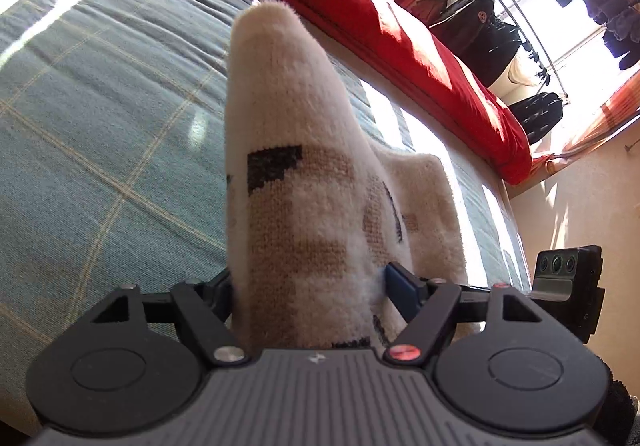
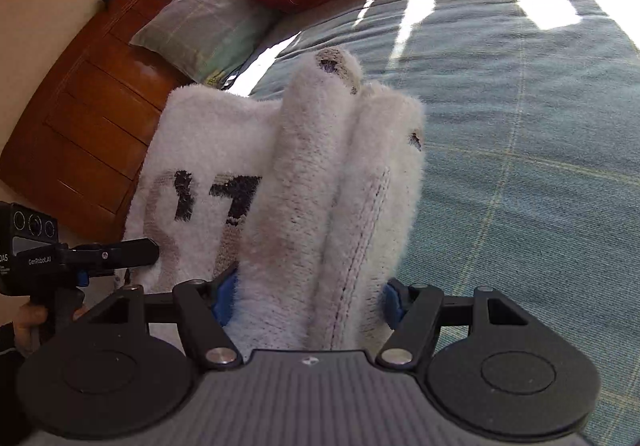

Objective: Fold clothes

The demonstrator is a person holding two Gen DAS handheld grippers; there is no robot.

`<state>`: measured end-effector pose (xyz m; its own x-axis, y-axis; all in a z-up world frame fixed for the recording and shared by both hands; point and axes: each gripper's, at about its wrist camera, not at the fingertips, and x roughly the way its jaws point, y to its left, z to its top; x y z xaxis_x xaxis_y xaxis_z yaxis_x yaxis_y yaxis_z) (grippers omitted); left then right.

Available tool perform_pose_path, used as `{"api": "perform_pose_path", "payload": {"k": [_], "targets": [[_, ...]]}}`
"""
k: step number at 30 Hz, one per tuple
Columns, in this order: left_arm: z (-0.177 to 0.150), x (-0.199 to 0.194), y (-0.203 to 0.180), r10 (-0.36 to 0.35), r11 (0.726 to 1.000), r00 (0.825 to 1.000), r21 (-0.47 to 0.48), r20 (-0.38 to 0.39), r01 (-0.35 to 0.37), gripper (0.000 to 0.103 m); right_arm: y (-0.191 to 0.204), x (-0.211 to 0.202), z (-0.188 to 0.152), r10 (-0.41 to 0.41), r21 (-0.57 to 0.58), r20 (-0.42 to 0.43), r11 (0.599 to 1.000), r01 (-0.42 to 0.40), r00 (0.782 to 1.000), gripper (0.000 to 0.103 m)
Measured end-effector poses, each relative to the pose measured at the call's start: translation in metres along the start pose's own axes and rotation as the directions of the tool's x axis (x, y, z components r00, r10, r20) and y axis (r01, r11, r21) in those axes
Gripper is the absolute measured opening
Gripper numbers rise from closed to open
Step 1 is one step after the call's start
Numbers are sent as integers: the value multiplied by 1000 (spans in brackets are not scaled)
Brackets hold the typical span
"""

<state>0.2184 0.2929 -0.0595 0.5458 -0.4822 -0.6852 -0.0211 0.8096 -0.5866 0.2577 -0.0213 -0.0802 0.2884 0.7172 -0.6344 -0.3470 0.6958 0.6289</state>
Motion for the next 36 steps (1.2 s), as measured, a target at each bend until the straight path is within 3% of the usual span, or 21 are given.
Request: {"api": "perform_pose_path", "payload": {"k": [8, 14, 20, 25, 31, 36], "targets": [[34, 8, 47, 35, 999, 999, -36, 25, -34, 74, 19, 70, 10, -17, 59, 18, 998, 16, 1000, 72], [50, 7, 78, 68, 996, 996, -61, 61, -64, 74, 30, 100, 10, -15, 108, 43, 994, 10, 999, 72], [55, 19, 93, 135, 988, 989, -82, 59, -130, 74, 32, 109, 3, -28, 97, 21, 995, 26, 999, 74], [58, -2, 95, 166, 982, 980, -104, 114, -155, 75, 35, 93, 3, -55, 20, 28, 998, 55, 998, 84], [31, -19, 38, 251, 958, 954, 103, 163, -269, 76, 51, 48, 17, -95, -180, 118, 977, 116, 988, 84], [-18, -6, -19, 291, 891, 941, 310, 173, -333, 77, 76, 42, 28, -80, -378, 130, 918, 124, 988, 75]]}}
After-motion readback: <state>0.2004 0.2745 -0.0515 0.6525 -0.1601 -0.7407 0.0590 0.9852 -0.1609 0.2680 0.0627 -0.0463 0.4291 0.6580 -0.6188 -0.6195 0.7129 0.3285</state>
